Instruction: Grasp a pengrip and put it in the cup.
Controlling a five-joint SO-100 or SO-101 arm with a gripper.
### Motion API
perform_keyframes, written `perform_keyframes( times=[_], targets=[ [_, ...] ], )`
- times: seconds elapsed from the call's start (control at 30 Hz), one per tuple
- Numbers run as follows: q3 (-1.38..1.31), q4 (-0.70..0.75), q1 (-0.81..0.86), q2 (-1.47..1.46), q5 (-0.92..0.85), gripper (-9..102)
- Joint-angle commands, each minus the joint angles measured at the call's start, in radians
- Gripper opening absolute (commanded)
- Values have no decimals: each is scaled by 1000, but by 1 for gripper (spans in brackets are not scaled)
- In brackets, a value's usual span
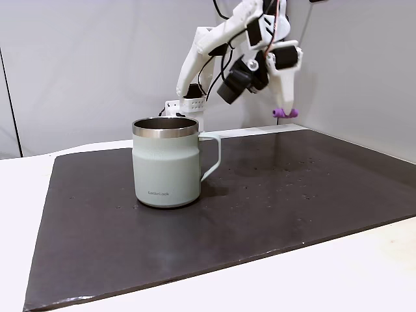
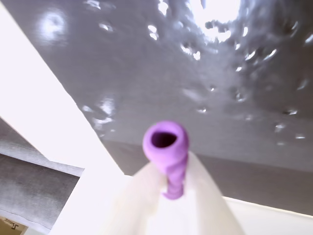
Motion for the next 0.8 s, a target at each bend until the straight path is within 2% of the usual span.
perform_keyframes(
  times=[0.0,0.2,0.47,0.77],
  targets=[
    [-17,48,98,144,-112,0],
    [-242,183,264,94,-279,0],
    [-296,184,440,78,-457,0],
    [-422,184,557,-37,-546,0]
  ],
)
